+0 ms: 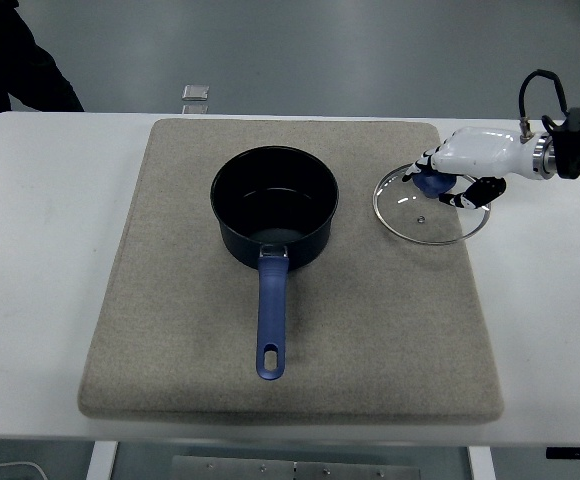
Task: Lift the pot lid and place it to the right of the pot.
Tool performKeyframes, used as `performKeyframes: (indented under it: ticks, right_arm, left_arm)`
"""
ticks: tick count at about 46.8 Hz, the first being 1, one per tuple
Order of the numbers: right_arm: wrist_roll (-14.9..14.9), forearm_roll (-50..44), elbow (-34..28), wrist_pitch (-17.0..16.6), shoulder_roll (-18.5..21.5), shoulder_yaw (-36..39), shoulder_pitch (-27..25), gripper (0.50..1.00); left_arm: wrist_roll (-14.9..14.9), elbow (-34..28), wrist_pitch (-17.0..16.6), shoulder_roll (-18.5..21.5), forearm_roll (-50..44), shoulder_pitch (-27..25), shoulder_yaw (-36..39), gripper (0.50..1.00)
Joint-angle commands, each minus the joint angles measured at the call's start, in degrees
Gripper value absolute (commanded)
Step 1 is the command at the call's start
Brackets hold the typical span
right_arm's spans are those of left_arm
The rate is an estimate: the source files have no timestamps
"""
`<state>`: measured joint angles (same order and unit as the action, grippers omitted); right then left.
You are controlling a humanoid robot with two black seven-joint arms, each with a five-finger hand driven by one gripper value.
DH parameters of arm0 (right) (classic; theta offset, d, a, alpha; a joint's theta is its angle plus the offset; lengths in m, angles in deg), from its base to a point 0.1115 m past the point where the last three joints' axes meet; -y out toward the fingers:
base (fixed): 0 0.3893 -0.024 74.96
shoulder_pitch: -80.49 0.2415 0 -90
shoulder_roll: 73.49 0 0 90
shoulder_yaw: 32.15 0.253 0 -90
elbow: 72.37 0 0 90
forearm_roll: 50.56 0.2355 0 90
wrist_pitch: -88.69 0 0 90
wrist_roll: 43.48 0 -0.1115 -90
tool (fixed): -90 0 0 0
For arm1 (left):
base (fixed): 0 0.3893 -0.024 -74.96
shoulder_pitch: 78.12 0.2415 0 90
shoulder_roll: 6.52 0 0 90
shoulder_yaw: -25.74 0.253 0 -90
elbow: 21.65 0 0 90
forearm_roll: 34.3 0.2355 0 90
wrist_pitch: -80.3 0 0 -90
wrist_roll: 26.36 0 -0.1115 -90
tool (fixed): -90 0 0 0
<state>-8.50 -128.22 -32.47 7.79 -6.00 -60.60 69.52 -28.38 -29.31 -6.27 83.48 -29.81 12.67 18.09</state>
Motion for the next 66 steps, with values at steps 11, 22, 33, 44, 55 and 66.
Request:
performKeyframes:
  ticks: [11, 22, 33, 44, 55, 66]
  right_arm:
    - [0.02, 0.84, 0.00, 0.31, -0.09, -0.02, -0.55, 0.500]
    - [0.02, 1.02, 0.00, 0.31, -0.17, -0.02, -0.55, 0.500]
    - [0.02, 3.31, 1.49, -0.30, -0.35, -0.11, -0.28, 0.641]
    - [0.02, 4.09, 2.11, -1.89, -0.88, 0.07, 0.07, 0.919]
    - [0.02, 4.62, 2.11, -1.97, -1.32, 0.07, 0.16, 0.919]
    - [0.02, 4.71, 2.11, -1.89, -1.31, 0.15, 0.16, 0.919]
  left_arm:
    - [0.00, 0.02, 0.00, 0.00, 0.00, 0.00, 0.00, 1.000]
    - [0.00, -0.07, 0.00, 0.00, 0.00, 0.00, 0.00, 1.000]
    - [0.00, 0.02, 0.00, 0.00, 0.00, 0.00, 0.00, 1.000]
    - [0.00, 0.02, 0.00, 0.00, 0.00, 0.00, 0.00, 1.000]
    - [0.00, 0.02, -0.09, 0.00, 0.00, 0.00, 0.00, 1.000]
    - [0.00, -0.07, 0.00, 0.00, 0.00, 0.00, 0.00, 1.000]
